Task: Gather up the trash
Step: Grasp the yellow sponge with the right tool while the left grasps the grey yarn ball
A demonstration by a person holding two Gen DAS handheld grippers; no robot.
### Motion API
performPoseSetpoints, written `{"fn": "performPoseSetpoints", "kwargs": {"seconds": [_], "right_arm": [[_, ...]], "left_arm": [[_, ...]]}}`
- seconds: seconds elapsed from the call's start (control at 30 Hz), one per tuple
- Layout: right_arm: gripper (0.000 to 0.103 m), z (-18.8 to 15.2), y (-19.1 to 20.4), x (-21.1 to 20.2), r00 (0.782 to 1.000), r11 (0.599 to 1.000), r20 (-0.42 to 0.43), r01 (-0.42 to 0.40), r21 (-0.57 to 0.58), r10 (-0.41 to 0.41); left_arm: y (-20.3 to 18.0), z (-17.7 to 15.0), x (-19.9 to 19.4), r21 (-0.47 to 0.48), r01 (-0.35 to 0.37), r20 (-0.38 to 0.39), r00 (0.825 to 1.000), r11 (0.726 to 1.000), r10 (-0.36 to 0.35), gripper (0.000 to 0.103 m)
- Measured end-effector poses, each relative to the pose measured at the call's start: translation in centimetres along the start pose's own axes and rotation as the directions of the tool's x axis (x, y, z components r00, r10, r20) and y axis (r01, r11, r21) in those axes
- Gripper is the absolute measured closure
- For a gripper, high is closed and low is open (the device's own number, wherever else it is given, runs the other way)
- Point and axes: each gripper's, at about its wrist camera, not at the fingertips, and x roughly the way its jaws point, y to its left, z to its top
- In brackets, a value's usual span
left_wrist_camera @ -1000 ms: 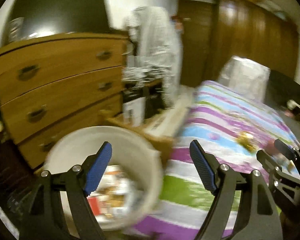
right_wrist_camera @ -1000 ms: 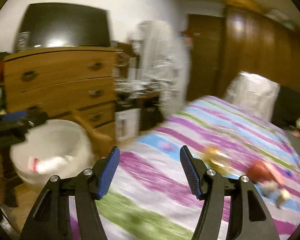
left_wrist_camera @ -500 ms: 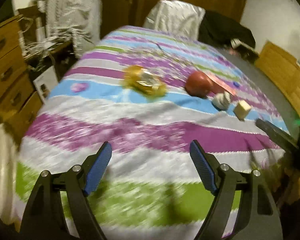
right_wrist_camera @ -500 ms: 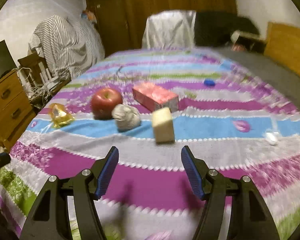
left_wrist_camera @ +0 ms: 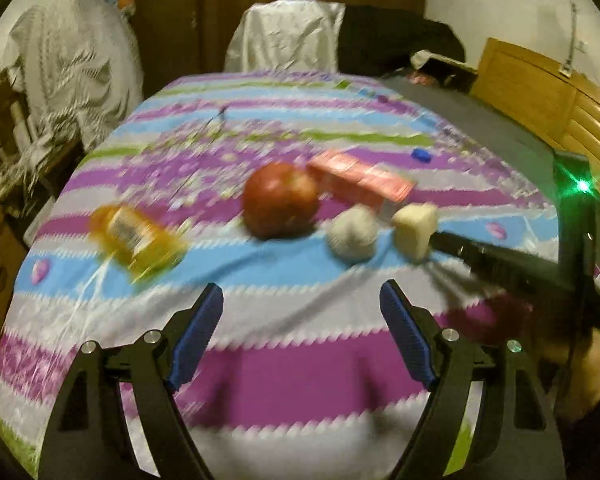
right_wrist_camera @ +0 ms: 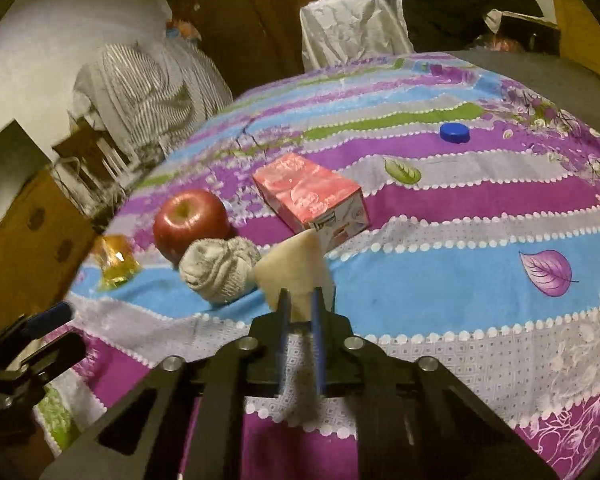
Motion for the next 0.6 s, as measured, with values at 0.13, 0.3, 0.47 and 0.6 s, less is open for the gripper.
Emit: {"fn": "performPoseSetpoints", "kwargs": {"seconds": [0.13,0.3,0.47,0.6], "right_arm": [[0.03,0.0,1.4,-0.7,1.0,0.997,0.015,0.007,-0.075,-0.006],[0.058,0.5,1.7,1.6,0.995,0.994,-0.103,-0.024,-0.109,0.013],[0.072,0.0,-0.4,-2.4,0.998,1.0,0.058,-0.017,-0.005,0.017],[0.071,-3.2,-5.0,-8.3,0.964,0.978,0.262,-0.088,0.189,0.036]], "left_arm": [[-1.8,0.7,1.9,0.065,-0.073,0.017,0.997,0.995,0.072,0.026],[-0.7,-0.3,3.0,0.008,-0.094,-0.042,0.995,0.996,0.095,0.026],[-1.7,0.1,2.8,-0.01,-0.047,-0.016,0.999,0.999,0.047,0.026],[-3.7,1.0,4.5,0.002,-0.007,0.0,1.0,1.0,0.007,0.026]]}}
